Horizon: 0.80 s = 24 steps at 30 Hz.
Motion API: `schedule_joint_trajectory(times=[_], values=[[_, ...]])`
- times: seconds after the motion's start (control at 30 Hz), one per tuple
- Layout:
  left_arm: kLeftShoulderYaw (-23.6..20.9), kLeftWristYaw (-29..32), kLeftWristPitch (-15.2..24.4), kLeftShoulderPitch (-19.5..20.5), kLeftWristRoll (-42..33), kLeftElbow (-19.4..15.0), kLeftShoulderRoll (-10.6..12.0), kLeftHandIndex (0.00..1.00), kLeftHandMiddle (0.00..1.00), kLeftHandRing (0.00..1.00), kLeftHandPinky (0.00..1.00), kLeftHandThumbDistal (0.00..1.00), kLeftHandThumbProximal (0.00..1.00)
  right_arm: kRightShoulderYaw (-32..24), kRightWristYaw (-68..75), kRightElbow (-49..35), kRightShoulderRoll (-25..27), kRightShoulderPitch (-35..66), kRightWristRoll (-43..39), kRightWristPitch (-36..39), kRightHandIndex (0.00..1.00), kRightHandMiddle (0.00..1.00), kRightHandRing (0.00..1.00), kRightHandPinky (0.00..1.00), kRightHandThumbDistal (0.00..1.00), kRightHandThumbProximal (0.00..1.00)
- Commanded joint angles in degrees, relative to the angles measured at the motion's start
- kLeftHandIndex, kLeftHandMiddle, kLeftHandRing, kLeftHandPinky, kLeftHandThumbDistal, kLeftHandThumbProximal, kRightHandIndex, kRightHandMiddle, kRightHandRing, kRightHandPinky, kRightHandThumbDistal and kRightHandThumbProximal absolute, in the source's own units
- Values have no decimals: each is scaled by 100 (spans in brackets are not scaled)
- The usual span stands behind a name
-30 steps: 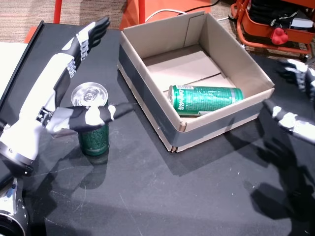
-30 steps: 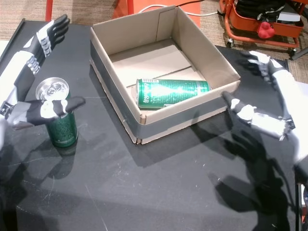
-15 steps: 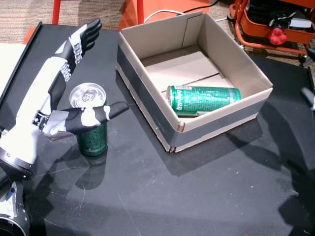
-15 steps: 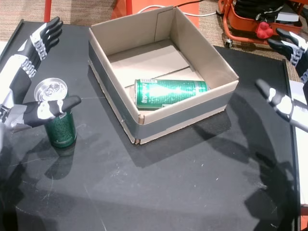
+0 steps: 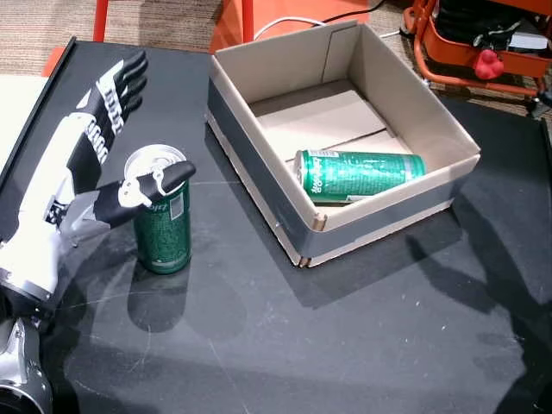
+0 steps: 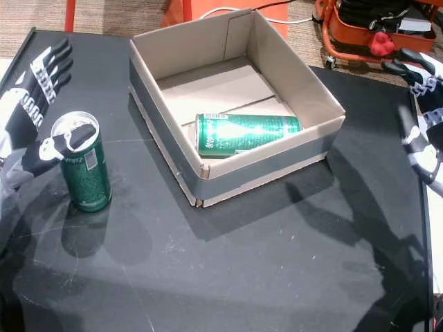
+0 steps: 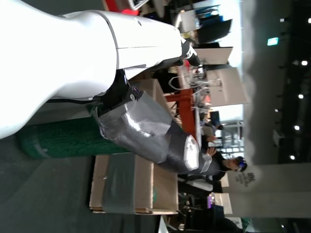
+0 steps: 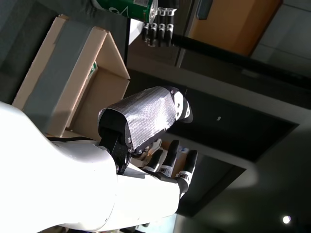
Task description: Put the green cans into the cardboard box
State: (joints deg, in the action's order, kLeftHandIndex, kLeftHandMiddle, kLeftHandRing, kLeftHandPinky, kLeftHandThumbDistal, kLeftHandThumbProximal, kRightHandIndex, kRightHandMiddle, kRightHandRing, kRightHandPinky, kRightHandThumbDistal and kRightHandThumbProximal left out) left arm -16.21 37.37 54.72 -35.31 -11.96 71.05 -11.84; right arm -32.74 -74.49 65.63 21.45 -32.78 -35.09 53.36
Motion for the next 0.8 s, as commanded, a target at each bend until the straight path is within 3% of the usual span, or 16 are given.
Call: schedule_joint_trajectory(times=[0.0,0.1,0.23,0.37,0.5,0.77], values=[[-2,-31,-128,-11,43,85,6,100,100,100,99,100,35,-102,-55,-86,17,111,-91,-29,100,85,72,78,57,69],[-7,-34,-199,-9,61,94,1,100,100,100,100,100,33,-186,-195,-100,-8,95,-208,-36,100,86,72,78,64,72],[20,-82,-171,5,133,86,-11,100,100,100,100,100,33,-282,-302,-97,-29,71,-245,29,100,83,72,79,59,72],[76,-258,-136,53,272,90,-48,100,100,100,100,100,34,-255,-125,-74,-36,99,-130,13,100,85,72,78,66,70],[109,-372,-219,94,359,105,-80,100,100,100,100,100,34,-232,-66,3,-11,94,-91,-166,100,85,73,79,59,66],[135,-407,-333,176,422,119,-128,100,100,100,100,99,34,-248,15,69,9,94,-49,-292,100,83,74,78,60,61]])
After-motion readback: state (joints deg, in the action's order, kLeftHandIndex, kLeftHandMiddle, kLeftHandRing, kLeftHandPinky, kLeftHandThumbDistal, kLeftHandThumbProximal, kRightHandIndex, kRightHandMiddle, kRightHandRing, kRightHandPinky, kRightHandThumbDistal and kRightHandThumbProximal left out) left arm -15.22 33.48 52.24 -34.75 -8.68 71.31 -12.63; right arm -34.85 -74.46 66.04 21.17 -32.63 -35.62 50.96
